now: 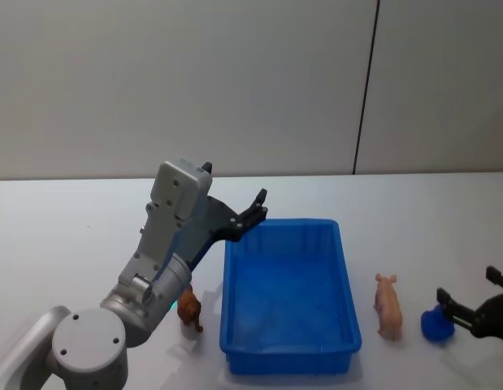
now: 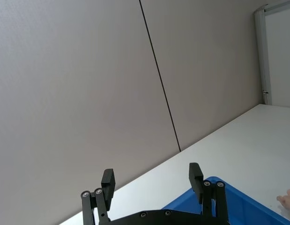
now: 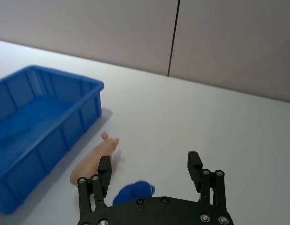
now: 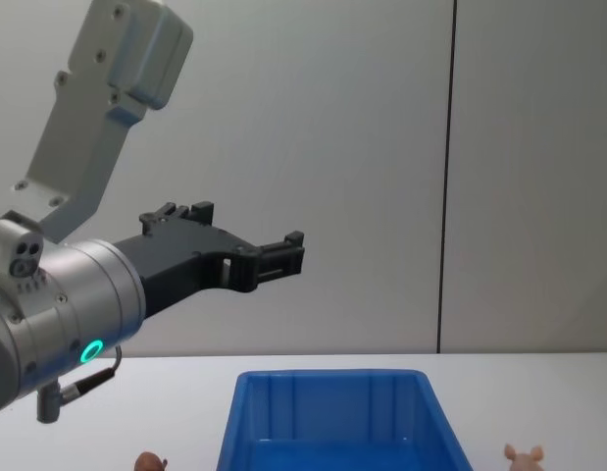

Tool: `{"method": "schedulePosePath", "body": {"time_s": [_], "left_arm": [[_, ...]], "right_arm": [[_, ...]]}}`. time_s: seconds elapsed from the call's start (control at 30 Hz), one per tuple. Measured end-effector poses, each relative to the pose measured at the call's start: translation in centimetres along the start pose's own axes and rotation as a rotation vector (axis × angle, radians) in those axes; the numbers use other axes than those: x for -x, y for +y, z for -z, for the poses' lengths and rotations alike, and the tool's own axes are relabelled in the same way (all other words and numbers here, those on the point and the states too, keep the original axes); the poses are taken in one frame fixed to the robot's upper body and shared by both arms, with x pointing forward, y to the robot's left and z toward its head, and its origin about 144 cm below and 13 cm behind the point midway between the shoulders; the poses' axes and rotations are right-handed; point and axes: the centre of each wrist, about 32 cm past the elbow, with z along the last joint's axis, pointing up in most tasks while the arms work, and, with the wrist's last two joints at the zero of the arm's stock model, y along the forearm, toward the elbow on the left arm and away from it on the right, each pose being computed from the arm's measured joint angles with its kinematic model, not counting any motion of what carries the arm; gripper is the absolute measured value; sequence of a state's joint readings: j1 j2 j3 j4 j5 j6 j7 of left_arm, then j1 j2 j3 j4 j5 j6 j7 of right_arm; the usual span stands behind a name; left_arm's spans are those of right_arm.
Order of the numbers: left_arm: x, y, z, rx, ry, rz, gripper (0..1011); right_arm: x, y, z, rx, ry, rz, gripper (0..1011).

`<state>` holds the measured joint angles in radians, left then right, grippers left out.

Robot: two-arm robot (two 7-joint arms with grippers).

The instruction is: Pick up the two dolls from the table and place them into the box.

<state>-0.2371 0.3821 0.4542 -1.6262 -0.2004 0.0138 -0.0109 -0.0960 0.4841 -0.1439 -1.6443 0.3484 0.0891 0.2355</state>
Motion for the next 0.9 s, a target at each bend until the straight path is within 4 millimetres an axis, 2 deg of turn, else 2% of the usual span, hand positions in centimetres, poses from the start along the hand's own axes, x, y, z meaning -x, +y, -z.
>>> {"method": "schedulePosePath", "body": {"time_s": [0.33, 0.9], "left_arm": [[0.0, 0.0, 0.0, 0.000, 0.000, 0.000, 1001], [0.0, 0.0, 0.0, 0.000, 0.000, 0.000, 1001]], "right_arm": [[-0.6, 0.6, 1.5, 0.079, -0.003, -0.036, 1001], [-0.4, 2.3, 3.3, 0.158, 0.043, -0.071, 1001]]}}
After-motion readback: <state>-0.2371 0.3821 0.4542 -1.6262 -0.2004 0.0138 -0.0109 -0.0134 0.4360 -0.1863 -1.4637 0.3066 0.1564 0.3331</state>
